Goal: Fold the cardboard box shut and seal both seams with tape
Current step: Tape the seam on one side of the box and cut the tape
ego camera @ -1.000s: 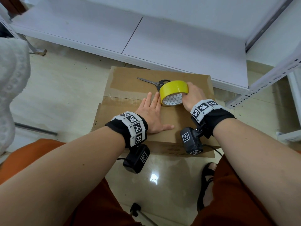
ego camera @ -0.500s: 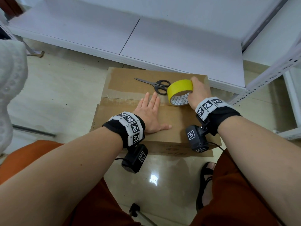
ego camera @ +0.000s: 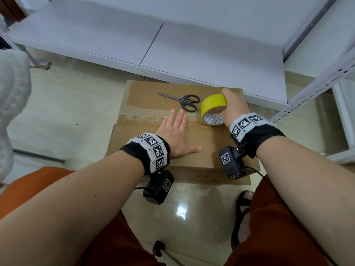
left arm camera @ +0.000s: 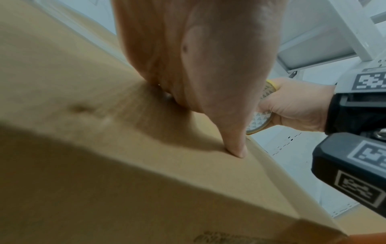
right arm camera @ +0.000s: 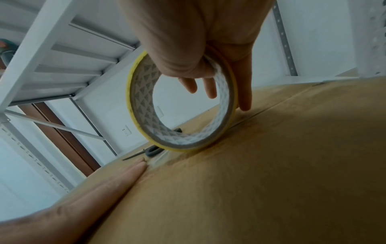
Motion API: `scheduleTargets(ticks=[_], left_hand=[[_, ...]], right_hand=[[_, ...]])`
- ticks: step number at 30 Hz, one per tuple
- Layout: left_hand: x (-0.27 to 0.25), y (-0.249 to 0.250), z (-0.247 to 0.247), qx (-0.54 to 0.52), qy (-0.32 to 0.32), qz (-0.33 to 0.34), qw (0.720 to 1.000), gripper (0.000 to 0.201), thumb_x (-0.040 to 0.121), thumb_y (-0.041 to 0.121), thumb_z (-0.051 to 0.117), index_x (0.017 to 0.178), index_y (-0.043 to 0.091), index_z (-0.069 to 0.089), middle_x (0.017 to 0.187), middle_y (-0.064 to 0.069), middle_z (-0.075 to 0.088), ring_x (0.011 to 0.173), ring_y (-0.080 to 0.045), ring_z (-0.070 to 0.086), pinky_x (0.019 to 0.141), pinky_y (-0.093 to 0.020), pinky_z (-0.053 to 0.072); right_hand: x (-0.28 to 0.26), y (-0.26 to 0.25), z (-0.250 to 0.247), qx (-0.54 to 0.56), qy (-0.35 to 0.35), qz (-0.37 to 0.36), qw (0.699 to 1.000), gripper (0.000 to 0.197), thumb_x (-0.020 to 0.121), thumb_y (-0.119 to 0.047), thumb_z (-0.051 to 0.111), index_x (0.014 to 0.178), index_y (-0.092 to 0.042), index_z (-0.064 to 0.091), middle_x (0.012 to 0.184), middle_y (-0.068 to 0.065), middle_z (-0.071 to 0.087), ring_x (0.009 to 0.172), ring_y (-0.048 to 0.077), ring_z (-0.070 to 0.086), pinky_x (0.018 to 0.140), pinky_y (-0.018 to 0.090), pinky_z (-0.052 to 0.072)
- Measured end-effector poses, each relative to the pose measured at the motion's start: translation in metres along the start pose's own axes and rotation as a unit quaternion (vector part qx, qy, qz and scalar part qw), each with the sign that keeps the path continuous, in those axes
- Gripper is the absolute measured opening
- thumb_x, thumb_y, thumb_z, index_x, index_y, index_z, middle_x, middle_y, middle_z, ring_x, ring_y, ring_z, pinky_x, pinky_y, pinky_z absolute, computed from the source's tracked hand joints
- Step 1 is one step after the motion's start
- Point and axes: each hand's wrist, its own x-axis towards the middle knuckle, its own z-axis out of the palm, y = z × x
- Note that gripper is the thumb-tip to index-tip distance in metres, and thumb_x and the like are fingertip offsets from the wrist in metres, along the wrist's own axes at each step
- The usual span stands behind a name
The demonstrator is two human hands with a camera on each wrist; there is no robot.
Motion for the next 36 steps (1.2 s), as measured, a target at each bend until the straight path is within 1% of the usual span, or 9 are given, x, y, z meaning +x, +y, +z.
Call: scheduleTargets(ticks=[4, 8, 13, 17, 20, 23, 26, 31, 36], left_hand=[[-0.001, 0.006, -0.003, 0.008, 0.019, -0.016, 1.000, 0.114, 0.075, 0.086, 0.025, 0.150, 0.008, -0.012, 0.158, -0.008, -0.019, 0.145, -0.029, -0.020, 0.120, -0.043, -0.003], [-0.004, 0.020, -0.006, 0.062, 0.078, -0.028, 0.995, 0.115, 0.077, 0.085, 0.021, 0.150, -0.001, -0.002, 0.157, -0.019, -0.018, 0.145, -0.033, -0.017, 0.120, -0.045, 0.001], [0.000, 0.025, 0.000, 0.000, 0.071, 0.010, 0.997, 0.112, 0.080, 0.082, 0.024, 0.150, 0.001, -0.011, 0.158, -0.016, -0.017, 0.147, -0.026, -0.014, 0.121, -0.040, 0.000], [0.003, 0.028, 0.001, 0.004, 0.069, 0.019, 0.997, 0.112, 0.080, 0.082, 0.023, 0.150, 0.001, -0.010, 0.158, -0.013, -0.018, 0.147, -0.024, -0.015, 0.121, -0.039, 0.000], [0.005, 0.028, 0.001, 0.001, 0.067, 0.022, 0.998, 0.111, 0.080, 0.082, 0.023, 0.150, 0.003, -0.010, 0.158, -0.013, -0.019, 0.147, -0.024, -0.015, 0.121, -0.040, -0.001], [0.006, 0.030, 0.000, 0.000, 0.063, 0.032, 0.997, 0.107, 0.080, 0.081, 0.025, 0.152, 0.007, -0.005, 0.158, -0.013, -0.017, 0.147, -0.027, -0.014, 0.120, -0.043, -0.001], [0.007, 0.031, 0.000, 0.007, 0.058, 0.031, 0.998, 0.106, 0.079, 0.082, 0.024, 0.152, 0.010, -0.003, 0.160, -0.009, -0.012, 0.146, -0.029, -0.015, 0.120, -0.044, -0.001], [0.009, 0.033, -0.001, 0.016, 0.039, 0.025, 0.999, 0.106, 0.079, 0.083, 0.022, 0.153, 0.012, -0.005, 0.160, -0.006, -0.012, 0.145, -0.030, -0.018, 0.120, -0.046, -0.002], [0.009, 0.032, -0.002, 0.023, 0.028, 0.025, 0.999, 0.106, 0.080, 0.082, 0.023, 0.152, 0.011, -0.005, 0.160, -0.007, -0.013, 0.145, -0.031, -0.019, 0.120, -0.047, -0.002]], right_hand=[[0.000, -0.001, 0.003, -0.008, 0.002, 0.002, 1.000, 0.042, 0.080, 0.011, 0.047, 0.118, -0.007, 0.045, 0.109, 0.019, 0.051, 0.097, 0.037, 0.052, 0.083, 0.046, 0.046], [0.000, -0.002, 0.002, -0.008, 0.005, 0.000, 1.000, 0.038, 0.081, 0.011, 0.047, 0.115, -0.007, 0.045, 0.106, 0.018, 0.051, 0.095, 0.036, 0.051, 0.082, 0.047, 0.046], [0.001, -0.003, -0.001, 0.002, -0.001, 0.003, 1.000, 0.038, 0.083, 0.009, 0.046, 0.118, -0.006, 0.044, 0.108, 0.017, 0.052, 0.097, 0.035, 0.051, 0.085, 0.047, 0.046], [0.004, -0.002, 0.000, 0.021, -0.005, 0.010, 1.000, 0.036, 0.084, 0.009, 0.044, 0.117, -0.006, 0.045, 0.106, 0.016, 0.054, 0.096, 0.034, 0.053, 0.080, 0.043, 0.046], [0.006, 0.002, 0.001, 0.054, 0.006, 0.050, 0.997, 0.039, 0.086, 0.006, 0.042, 0.122, -0.007, 0.045, 0.108, 0.012, 0.056, 0.098, 0.030, 0.054, 0.075, 0.034, 0.040], [0.009, 0.005, 0.002, 0.120, 0.016, 0.086, 0.989, 0.041, 0.083, 0.002, 0.048, 0.123, -0.009, 0.045, 0.103, 0.003, 0.048, 0.092, 0.023, 0.049, 0.076, 0.031, 0.040], [0.009, 0.009, 0.009, 0.161, 0.031, 0.087, 0.983, 0.038, 0.080, -0.011, 0.059, 0.116, -0.013, 0.048, 0.099, -0.003, 0.046, 0.092, 0.019, 0.050, 0.081, 0.035, 0.046], [0.007, 0.026, 0.028, 0.125, 0.025, 0.106, 0.986, 0.042, 0.075, -0.040, 0.068, 0.105, -0.014, 0.055, 0.110, 0.006, 0.059, 0.106, 0.027, 0.055, 0.089, 0.040, 0.047], [0.002, 0.038, 0.038, 0.073, 0.020, 0.139, 0.987, 0.062, 0.077, -0.057, 0.063, 0.113, -0.008, 0.049, 0.130, 0.009, 0.045, 0.130, 0.029, 0.031, 0.105, 0.055, 0.029]])
